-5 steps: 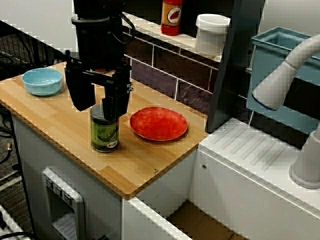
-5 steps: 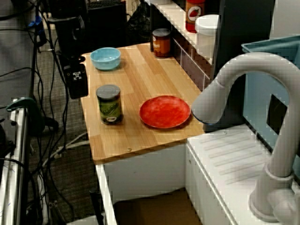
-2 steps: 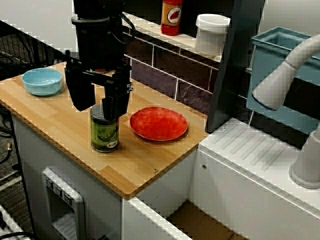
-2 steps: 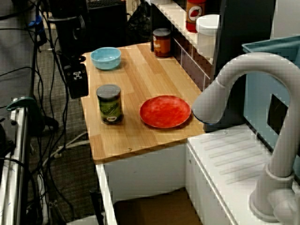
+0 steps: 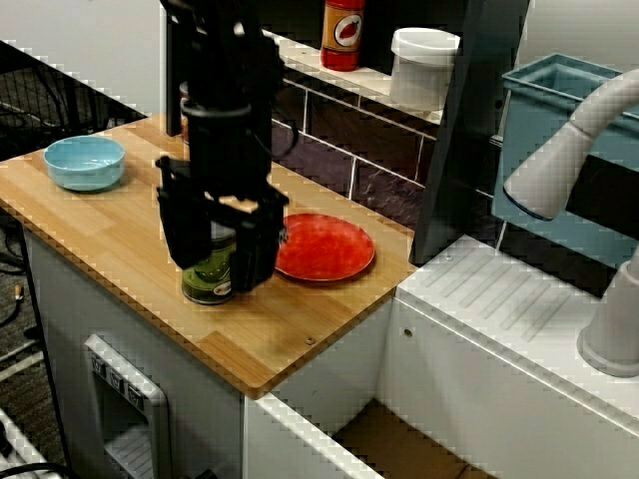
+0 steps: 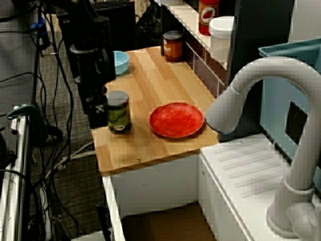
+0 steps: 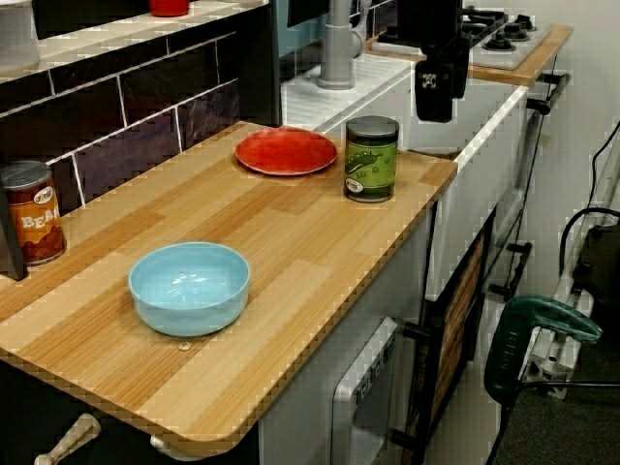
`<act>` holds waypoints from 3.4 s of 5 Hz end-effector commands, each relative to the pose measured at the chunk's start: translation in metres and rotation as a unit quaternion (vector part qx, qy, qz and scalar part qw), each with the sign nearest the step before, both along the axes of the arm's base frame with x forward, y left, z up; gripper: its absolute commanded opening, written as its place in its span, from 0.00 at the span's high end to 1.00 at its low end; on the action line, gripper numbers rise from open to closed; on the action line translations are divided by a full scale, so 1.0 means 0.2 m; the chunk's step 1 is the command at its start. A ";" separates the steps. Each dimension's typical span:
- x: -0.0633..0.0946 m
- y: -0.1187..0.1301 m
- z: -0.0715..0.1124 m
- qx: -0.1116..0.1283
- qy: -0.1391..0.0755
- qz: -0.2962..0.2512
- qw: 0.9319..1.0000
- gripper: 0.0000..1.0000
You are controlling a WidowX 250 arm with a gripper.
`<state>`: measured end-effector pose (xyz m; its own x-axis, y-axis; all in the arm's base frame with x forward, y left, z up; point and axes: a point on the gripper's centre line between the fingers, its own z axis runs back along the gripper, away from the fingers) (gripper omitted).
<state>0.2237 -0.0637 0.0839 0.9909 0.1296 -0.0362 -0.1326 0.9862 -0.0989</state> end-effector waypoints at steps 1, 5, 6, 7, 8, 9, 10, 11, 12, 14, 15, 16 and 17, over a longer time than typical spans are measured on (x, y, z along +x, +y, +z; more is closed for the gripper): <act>0.06 -0.04 -0.17 0.014 -0.042 -0.008 0.999 0.00; 0.12 -0.19 -0.19 0.016 -0.010 -0.011 1.000 0.00; 0.17 -0.19 -0.15 0.013 -0.013 -0.019 1.000 1.00; 0.19 -0.18 -0.15 0.022 -0.014 -0.036 0.999 1.00; 0.19 -0.14 -0.19 0.050 0.003 -0.072 0.996 1.00; 0.16 -0.05 -0.19 0.062 -0.001 -0.078 0.995 1.00; 0.17 0.02 -0.20 0.066 -0.006 -0.066 0.996 1.00; 0.22 0.08 -0.17 0.079 -0.007 -0.067 0.995 1.00; 0.27 0.16 -0.13 0.080 0.001 -0.066 0.995 1.00; 0.35 0.43 -0.10 0.100 0.012 -0.061 0.993 1.00; 0.36 0.54 -0.09 0.102 0.014 -0.055 0.993 1.00; 0.34 0.60 -0.08 0.093 0.018 -0.052 0.994 1.00; 0.34 0.65 -0.06 0.087 0.027 -0.046 0.995 1.00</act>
<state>0.2866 0.0631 0.0624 0.9928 0.0449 -0.1106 -0.0374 0.9969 0.0696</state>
